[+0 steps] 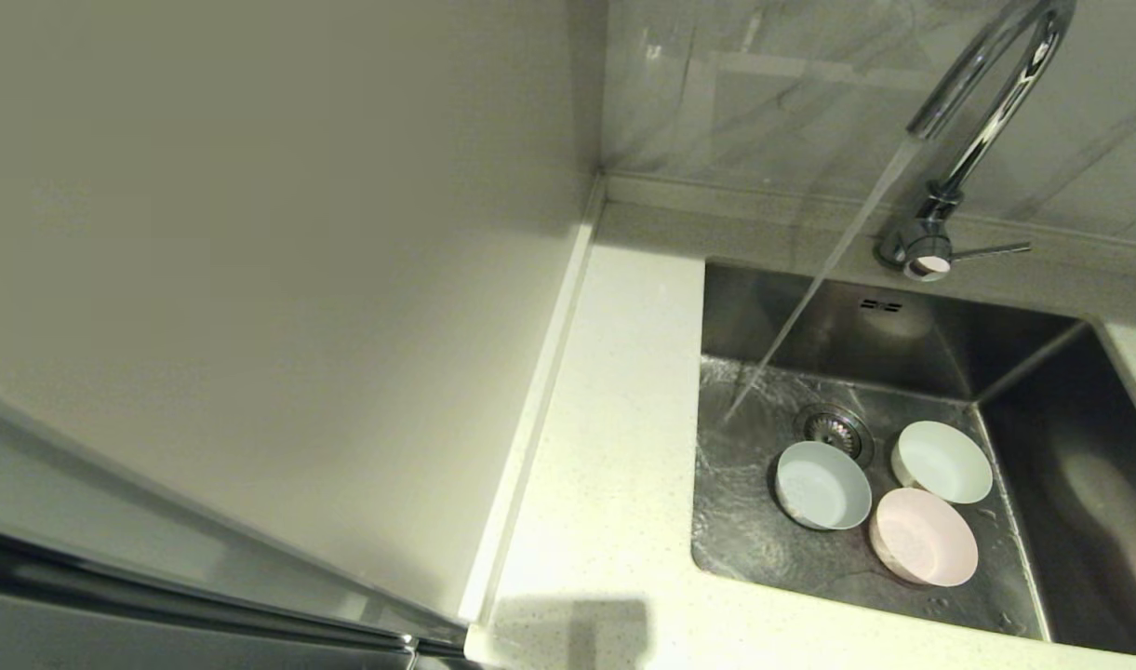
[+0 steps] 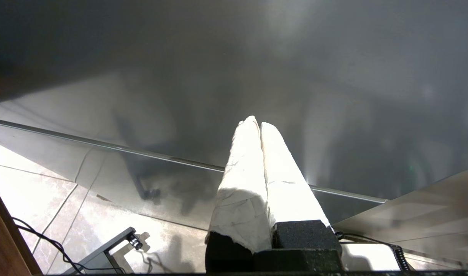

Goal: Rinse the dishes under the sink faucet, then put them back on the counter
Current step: Wait for the water to rinse the bowl

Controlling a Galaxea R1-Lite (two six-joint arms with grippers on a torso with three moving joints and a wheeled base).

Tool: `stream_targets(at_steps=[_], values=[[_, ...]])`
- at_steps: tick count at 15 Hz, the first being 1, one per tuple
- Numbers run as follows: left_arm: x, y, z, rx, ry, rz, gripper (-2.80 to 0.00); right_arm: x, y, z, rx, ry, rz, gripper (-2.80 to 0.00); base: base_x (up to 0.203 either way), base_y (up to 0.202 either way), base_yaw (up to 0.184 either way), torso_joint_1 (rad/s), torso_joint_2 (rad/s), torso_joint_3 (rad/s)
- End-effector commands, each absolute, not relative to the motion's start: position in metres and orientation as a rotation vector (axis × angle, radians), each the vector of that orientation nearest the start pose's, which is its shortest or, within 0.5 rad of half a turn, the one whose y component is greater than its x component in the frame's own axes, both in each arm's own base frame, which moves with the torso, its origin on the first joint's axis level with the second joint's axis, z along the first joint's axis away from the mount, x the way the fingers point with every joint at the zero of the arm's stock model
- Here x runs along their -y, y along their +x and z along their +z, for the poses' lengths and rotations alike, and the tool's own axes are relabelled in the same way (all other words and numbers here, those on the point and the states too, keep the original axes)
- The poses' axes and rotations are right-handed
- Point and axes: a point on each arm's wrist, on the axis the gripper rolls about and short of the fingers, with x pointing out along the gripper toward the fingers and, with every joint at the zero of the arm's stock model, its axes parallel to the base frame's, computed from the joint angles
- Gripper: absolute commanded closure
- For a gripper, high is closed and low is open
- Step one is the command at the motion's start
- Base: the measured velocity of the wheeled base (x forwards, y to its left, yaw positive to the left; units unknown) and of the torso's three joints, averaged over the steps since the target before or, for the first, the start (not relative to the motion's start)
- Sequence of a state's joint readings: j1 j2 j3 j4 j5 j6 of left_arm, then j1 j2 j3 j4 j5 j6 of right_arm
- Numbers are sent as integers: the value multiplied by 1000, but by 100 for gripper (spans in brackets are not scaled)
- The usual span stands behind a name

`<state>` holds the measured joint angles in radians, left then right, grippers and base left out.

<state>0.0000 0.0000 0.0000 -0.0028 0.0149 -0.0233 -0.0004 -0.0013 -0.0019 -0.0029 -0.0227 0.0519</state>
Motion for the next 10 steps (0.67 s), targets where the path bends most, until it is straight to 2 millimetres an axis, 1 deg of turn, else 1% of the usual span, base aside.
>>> stream_targets(at_steps=[1, 10], values=[[0, -23, 76, 6, -25, 14, 0, 1, -23, 77, 7, 54, -23, 0, 0, 0, 0, 0, 0, 0], [0, -23, 76, 6, -25, 15, 0, 1, -23, 76, 7, 54, -23, 0, 0, 0, 0, 0, 0, 0]])
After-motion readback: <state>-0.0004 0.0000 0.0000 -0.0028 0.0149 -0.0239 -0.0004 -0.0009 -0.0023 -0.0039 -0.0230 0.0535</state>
